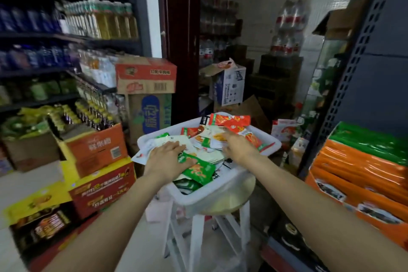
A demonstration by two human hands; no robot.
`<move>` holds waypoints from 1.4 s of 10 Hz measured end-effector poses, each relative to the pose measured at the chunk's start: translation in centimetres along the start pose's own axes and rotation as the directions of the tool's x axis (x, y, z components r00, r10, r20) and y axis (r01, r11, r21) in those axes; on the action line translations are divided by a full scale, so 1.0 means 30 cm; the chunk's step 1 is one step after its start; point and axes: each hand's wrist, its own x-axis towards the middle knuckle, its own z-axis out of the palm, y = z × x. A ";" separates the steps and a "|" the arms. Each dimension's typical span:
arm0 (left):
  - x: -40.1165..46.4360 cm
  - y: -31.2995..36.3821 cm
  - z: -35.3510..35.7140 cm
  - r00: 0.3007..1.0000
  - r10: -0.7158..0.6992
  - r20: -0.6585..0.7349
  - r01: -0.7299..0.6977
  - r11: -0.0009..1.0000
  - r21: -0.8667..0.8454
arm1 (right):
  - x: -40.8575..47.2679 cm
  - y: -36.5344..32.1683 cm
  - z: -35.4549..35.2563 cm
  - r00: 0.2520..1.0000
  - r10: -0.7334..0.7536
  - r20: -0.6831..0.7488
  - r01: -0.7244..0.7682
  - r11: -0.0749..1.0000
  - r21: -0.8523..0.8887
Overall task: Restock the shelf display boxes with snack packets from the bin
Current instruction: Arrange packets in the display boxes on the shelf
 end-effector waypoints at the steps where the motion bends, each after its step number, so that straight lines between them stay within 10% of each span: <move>1: 0.011 -0.006 0.001 1.000 -0.002 -0.001 0.002 1.000 0.006 | 0.047 -0.018 0.015 0.998 0.011 0.067 -0.007 0.998 -0.067; 4: 0.005 -0.011 0.013 1.000 -0.025 -0.008 0.025 1.000 -0.001 | 0.041 -0.048 0.012 0.981 -0.188 0.041 0.184 0.858 -0.479; 6: 0.001 -0.013 0.013 1.000 -0.026 -0.004 0.026 1.000 0.006 | 0.022 0.006 -0.007 0.984 -0.161 -0.074 0.146 0.974 -0.174; 11: 0.000 -0.005 0.011 0.999 -0.038 -0.016 0.037 0.999 -0.011 | 0.025 -0.026 -0.015 0.976 -0.198 -0.087 0.154 0.921 -0.358; 13: -0.021 0.004 0.001 0.989 -0.016 -0.146 0.016 1.000 -0.002 | -0.081 -0.075 -0.043 0.928 -0.213 -0.306 0.200 0.977 -0.072; 14: -0.056 0.097 -0.060 0.963 -0.109 -0.245 0.019 0.940 -0.342 | -0.143 -0.101 -0.077 0.904 -0.194 -0.382 0.233 0.971 0.058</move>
